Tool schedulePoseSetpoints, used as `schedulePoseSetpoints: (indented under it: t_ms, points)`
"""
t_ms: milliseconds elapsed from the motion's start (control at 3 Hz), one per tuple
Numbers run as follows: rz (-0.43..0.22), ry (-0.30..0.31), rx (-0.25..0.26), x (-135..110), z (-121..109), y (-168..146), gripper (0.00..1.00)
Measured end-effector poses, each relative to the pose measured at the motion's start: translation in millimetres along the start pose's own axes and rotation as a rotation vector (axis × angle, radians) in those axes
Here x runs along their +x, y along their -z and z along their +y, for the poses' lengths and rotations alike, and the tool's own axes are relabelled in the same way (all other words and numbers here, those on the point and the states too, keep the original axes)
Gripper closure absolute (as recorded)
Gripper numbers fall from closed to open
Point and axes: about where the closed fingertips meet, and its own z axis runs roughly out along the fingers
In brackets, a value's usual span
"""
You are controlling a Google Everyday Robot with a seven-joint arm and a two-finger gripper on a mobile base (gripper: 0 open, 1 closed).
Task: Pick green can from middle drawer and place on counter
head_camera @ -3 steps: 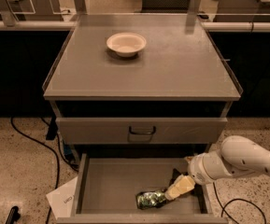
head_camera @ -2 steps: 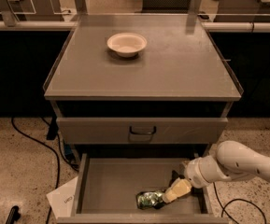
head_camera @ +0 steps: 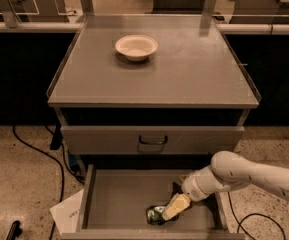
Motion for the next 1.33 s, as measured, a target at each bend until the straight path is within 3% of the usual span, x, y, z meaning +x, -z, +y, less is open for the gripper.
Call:
schedulePoseSetpoints:
  t_ms: [667,1333]
  points:
    - [0.003,-0.004,0.022,3,4,-4,0.00]
    - [-0.007,0.028,0.031,14,8,-42,0.00]
